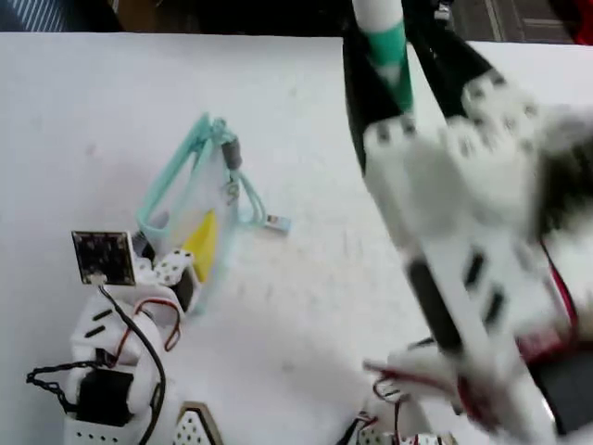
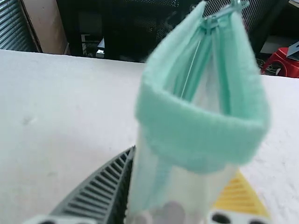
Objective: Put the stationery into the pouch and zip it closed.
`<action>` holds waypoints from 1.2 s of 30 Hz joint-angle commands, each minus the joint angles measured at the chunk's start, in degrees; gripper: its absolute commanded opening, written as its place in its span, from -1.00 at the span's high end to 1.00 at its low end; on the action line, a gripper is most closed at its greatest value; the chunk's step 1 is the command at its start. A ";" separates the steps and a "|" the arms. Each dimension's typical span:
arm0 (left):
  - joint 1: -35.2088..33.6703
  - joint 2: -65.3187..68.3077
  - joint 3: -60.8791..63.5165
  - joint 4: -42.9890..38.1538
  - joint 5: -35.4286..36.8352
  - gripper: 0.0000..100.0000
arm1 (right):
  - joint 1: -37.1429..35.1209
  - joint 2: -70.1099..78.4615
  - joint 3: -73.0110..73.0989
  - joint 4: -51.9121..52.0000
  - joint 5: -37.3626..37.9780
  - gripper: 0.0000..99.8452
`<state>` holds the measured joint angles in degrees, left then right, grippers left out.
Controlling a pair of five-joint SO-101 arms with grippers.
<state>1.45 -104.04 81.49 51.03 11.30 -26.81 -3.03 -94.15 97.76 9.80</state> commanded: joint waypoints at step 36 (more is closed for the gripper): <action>2.86 0.48 1.93 -3.87 -3.78 0.52 | -2.68 -23.16 47.56 -8.84 -22.51 0.97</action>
<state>2.33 -104.04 83.69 48.75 9.98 -29.54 -25.54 -46.59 89.49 -5.67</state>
